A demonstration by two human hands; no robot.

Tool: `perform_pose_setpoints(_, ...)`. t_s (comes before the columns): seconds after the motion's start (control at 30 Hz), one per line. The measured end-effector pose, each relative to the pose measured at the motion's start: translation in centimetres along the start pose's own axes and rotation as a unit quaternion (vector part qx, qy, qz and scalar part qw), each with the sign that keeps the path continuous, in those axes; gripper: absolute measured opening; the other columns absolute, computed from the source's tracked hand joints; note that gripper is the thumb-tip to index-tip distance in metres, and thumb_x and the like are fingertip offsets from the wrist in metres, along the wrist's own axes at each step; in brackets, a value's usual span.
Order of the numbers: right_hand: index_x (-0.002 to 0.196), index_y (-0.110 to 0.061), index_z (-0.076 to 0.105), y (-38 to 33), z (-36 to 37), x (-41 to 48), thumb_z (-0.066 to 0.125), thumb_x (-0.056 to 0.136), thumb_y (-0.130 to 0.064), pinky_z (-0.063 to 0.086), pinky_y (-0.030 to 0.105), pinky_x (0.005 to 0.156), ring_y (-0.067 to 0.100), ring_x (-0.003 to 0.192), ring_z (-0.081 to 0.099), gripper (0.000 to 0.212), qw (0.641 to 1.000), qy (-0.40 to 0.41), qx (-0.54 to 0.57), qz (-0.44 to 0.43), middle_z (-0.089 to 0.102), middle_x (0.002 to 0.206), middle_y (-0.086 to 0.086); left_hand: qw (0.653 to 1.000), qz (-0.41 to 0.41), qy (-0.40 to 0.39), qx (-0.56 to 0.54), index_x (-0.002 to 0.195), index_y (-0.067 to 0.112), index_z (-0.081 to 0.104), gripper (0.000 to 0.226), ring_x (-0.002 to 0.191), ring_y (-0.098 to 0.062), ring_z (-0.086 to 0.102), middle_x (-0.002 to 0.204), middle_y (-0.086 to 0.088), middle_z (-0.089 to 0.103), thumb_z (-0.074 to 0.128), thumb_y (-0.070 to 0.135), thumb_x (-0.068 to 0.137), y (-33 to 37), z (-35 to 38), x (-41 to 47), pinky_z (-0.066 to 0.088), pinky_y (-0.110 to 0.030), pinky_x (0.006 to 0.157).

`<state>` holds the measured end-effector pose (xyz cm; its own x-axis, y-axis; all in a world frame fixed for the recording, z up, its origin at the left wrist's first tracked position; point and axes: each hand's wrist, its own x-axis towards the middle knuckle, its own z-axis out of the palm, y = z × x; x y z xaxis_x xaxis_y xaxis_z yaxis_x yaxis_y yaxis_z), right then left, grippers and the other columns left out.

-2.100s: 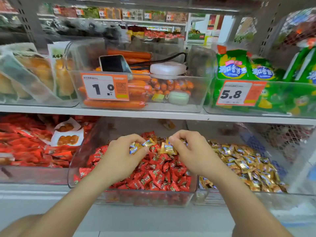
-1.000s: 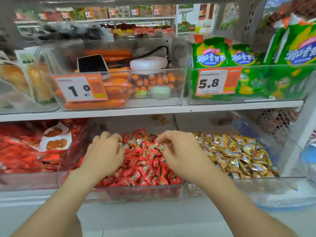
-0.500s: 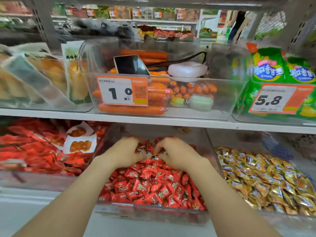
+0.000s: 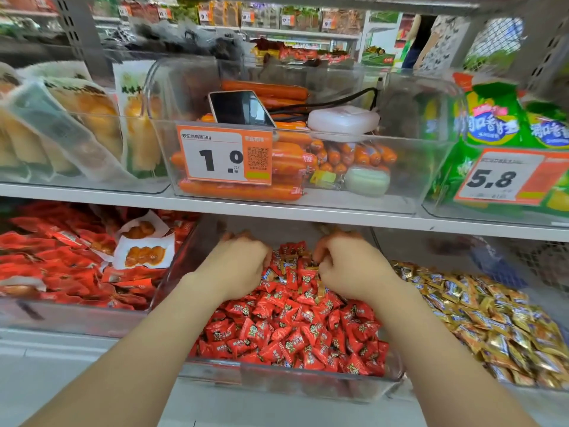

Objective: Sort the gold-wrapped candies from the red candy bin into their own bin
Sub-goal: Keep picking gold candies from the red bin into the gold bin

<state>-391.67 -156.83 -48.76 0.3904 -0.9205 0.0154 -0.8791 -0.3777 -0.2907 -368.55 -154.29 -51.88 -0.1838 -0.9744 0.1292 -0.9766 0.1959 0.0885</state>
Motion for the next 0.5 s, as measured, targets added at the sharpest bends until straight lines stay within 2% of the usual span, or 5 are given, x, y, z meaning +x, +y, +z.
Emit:
perform_pose_setpoints(0.07,0.088,-0.027,0.069,0.1,0.0,-0.6,0.064,0.091,-0.033,0.061,0.039,0.078,0.02,0.084,0.068,0.008,0.999,-0.015,-0.037,-0.002,0.068,0.082,-0.008,0.999,0.007,0.006,0.032,0.114,0.033,0.069,0.032,0.109,-0.025,0.063,0.112,0.0,0.069,0.058,0.009,0.096,0.3,0.7,0.4,0.05,-0.042,0.099)
perform_pose_setpoints(0.17,0.085,-0.025,0.067,0.8,0.6,-1.1,0.071,0.09,-0.059,0.061,0.04,0.08,0.021,0.08,0.068,0.035,0.997,-0.069,-0.044,0.01,0.068,0.086,-0.001,0.999,-0.017,-0.039,0.001,0.116,0.023,0.065,0.021,0.104,-0.032,0.067,0.114,-0.008,0.068,0.057,0.012,0.1,0.9,1.3,0.9,0.056,-0.046,0.089)
perform_pose_setpoints(0.2,0.086,-0.027,0.067,0.9,0.7,-1.2,0.074,0.089,-0.059,0.06,0.039,0.081,0.02,0.082,0.068,0.032,0.996,-0.08,-0.03,0.008,0.067,0.09,0.0,0.998,-0.026,-0.063,-0.014,0.113,0.018,0.064,0.012,0.104,-0.034,0.066,0.112,-0.009,0.067,0.059,0.022,0.103,1.0,1.4,1.0,0.056,-0.046,0.089)
perform_pose_setpoints(0.33,0.094,-0.028,0.074,0.8,0.2,-2.0,0.085,0.086,-0.043,0.055,0.03,0.078,0.011,0.083,0.067,0.02,0.996,-0.061,0.058,-0.012,0.067,0.09,-0.005,0.992,-0.056,-0.109,-0.032,0.101,0.012,0.062,0.039,0.098,-0.031,0.066,0.101,-0.007,0.065,0.071,0.05,0.096,0.8,1.2,1.0,0.056,-0.044,0.088)
perform_pose_setpoints(0.5,0.12,-0.024,0.072,0.6,0.1,-1.8,0.052,0.109,-0.025,0.04,0.01,0.058,0.003,0.074,0.06,0.023,0.994,0.007,0.105,-0.036,0.071,0.101,-0.002,0.993,-0.036,-0.102,-0.057,0.099,0.017,0.066,0.026,0.098,-0.027,0.064,0.102,-0.005,0.067,0.07,0.042,0.097,0.5,1.0,0.6,0.056,-0.042,0.088)
